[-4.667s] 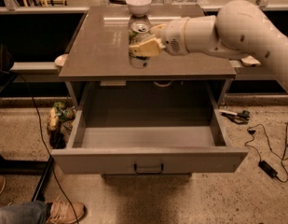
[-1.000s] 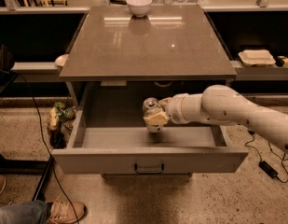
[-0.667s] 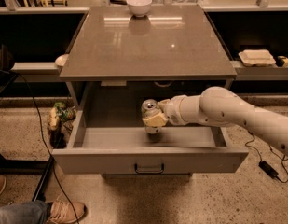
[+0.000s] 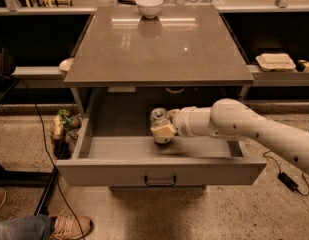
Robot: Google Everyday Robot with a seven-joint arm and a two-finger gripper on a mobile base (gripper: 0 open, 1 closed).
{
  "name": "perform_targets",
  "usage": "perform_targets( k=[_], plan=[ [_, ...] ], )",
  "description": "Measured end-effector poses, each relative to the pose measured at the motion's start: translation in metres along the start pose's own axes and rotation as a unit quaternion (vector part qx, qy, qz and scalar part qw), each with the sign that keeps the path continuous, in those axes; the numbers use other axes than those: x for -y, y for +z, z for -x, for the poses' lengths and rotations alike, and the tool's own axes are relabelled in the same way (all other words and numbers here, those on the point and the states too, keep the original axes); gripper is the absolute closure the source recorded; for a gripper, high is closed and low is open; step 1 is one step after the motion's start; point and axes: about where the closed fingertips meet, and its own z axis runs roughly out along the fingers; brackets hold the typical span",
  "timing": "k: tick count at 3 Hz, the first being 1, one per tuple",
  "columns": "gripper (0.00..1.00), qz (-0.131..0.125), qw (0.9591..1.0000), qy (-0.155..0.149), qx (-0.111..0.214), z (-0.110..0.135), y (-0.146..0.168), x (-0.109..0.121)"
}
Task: Place 7up can into top drawer
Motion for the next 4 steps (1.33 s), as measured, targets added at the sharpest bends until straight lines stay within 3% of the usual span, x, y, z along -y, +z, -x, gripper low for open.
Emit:
perform_targets(
  k=[1, 2, 3, 4],
  plan=[
    [0.11, -0.003, 1.0000, -0.003, 0.008, 0.000, 0.004, 0.001],
    [0.00, -0.006, 0.9999, -0.002, 0.010, 0.001, 0.001, 0.003],
    [0.00, -0.028, 0.9991, 0.007, 0.030, 0.005, -0.023, 0.018],
    [0.00, -0.031, 0.9965, 0.027, 0.073, 0.019, -0.060, 0.030]
  ],
)
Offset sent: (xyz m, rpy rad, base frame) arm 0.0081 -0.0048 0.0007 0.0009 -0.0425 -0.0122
